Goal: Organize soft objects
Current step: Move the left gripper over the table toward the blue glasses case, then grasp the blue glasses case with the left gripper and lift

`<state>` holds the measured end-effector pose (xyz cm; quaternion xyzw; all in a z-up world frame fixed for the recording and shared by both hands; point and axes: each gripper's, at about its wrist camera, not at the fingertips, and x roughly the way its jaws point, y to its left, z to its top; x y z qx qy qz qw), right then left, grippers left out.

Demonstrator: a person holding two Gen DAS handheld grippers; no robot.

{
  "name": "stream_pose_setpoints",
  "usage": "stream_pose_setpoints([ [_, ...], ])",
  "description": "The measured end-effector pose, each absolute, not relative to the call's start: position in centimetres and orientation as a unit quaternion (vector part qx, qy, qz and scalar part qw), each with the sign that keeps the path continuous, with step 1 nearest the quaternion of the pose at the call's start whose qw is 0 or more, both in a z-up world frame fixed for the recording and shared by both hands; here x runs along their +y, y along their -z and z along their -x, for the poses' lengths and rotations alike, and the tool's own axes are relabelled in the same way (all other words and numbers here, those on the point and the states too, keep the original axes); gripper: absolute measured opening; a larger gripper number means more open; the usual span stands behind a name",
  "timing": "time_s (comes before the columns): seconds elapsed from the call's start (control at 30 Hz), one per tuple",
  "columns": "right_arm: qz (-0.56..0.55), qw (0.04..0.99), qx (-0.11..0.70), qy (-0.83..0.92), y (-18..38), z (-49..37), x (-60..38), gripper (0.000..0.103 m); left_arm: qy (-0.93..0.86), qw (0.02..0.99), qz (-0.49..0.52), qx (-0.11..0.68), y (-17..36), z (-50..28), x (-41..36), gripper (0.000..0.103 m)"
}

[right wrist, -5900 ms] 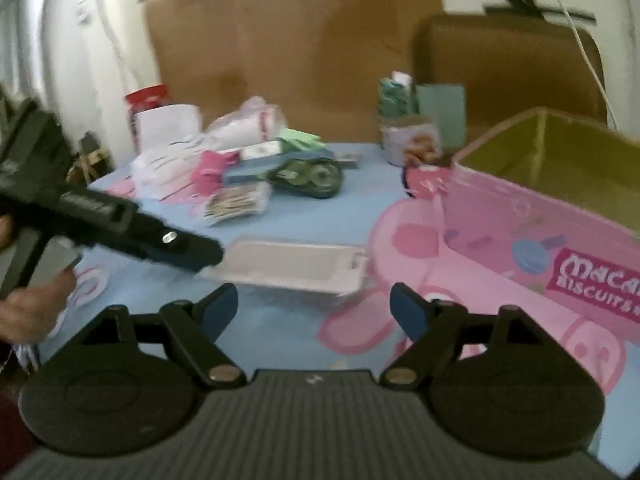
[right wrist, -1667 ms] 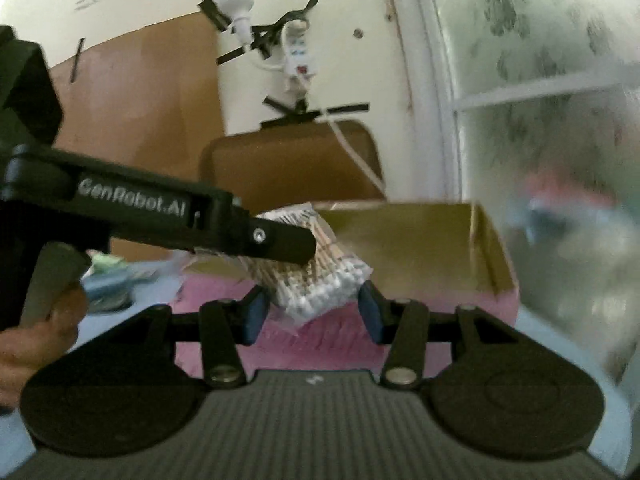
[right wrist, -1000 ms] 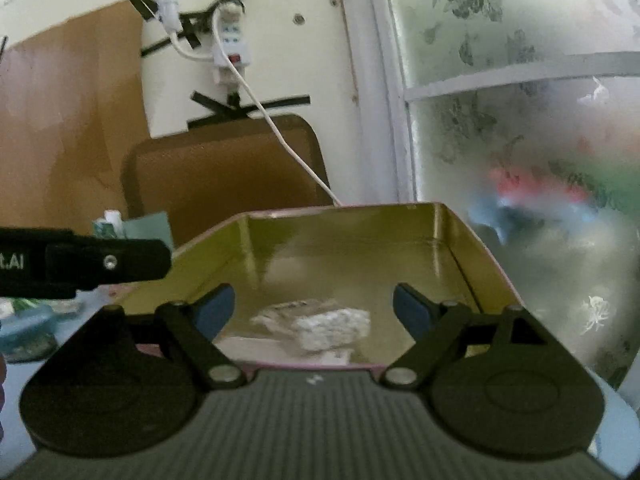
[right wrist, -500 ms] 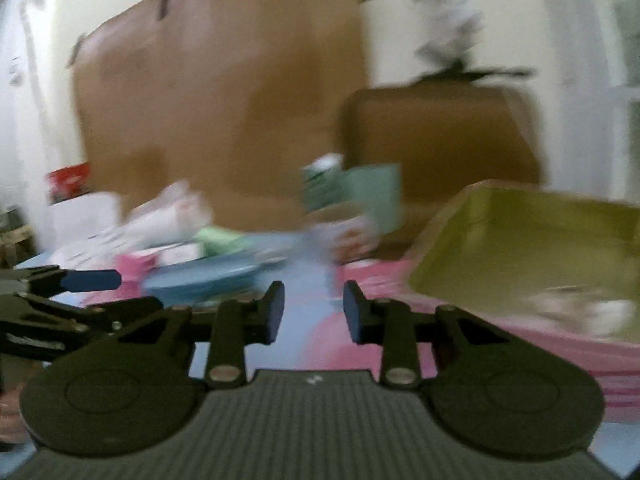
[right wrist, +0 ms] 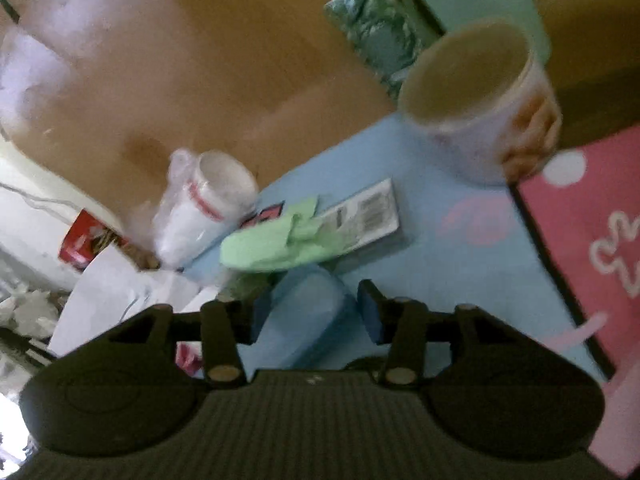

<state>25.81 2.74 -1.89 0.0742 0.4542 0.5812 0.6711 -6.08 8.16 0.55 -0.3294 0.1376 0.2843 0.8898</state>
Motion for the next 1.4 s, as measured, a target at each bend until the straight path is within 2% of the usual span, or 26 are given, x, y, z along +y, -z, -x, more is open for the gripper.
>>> stream_pose_setpoints([
  [0.13,-0.045,0.648,0.43,-0.627,1.1,-22.7,0.0,0.045,-0.26,0.877,0.382,0.131,0.3,6.7,9.3,0.079],
  [0.2,-0.014,0.648,0.398,-0.65,0.7,-20.0,-2.1,0.042,-0.248,0.879,0.384,0.138,0.4,6.4,9.3,0.069],
  [0.37,0.05,0.675,0.308,-0.669,1.1,-13.8,-8.2,0.044,-0.243,0.894,0.341,0.156,-0.2,5.7,7.8,0.069],
  [0.47,0.067,0.681,0.278,-0.674,2.2,-11.6,-11.7,0.044,-0.231,0.903,0.324,0.164,-0.5,5.7,7.0,0.078],
  [0.53,0.084,0.682,0.267,-0.676,2.5,-11.3,-12.8,0.05,-0.238,0.906,0.311,0.162,-0.9,6.0,6.3,0.087],
  [0.57,0.096,0.683,0.257,-0.677,2.7,-10.8,-13.3,0.058,-0.241,0.907,0.307,0.158,-1.2,6.4,6.1,0.088],
  [0.6,0.107,0.683,0.249,-0.678,2.7,-10.6,-13.7,0.07,-0.242,0.908,0.306,0.154,-1.4,7.0,5.9,0.088],
  [0.67,0.126,0.688,0.227,-0.677,2.6,-10.1,-13.9,0.08,-0.244,0.907,0.31,0.149,-1.8,8.5,5.7,0.088],
  [0.7,0.133,0.692,0.215,-0.677,2.4,-10.2,-13.7,0.081,-0.247,0.906,0.31,0.15,-2.0,9.3,5.5,0.088],
  [0.87,0.162,0.68,0.193,-0.689,2.0,-9.9,-11.7,0.081,-0.266,0.894,0.323,0.158,-2.0,12.3,5.5,0.085],
  [0.93,0.178,0.671,0.189,-0.695,2.3,-9.5,-10.7,0.081,-0.261,0.886,0.343,0.17,-1.6,12.0,6.1,0.077],
  [1.0,0.195,0.664,0.185,-0.698,2.8,-9.1,-9.9,0.078,-0.234,0.884,0.361,0.183,-0.8,11.0,6.6,0.057],
  [1.07,0.209,0.663,0.179,-0.696,3.2,-8.8,-9.7,0.072,-0.221,0.884,0.369,0.183,-0.3,10.1,6.6,0.058],
  [1.23,0.18,0.692,0.178,-0.676,2.8,-9.8,-12.4,0.071,-0.193,0.896,0.347,0.2,-2.0,6.8,5.3,0.058],
  [1.4,0.138,0.756,0.131,-0.626,0.7,-12.7,-17.3,0.071,-0.132,0.928,0.286,0.2,-5.9,0.0,2.6,0.058],
])
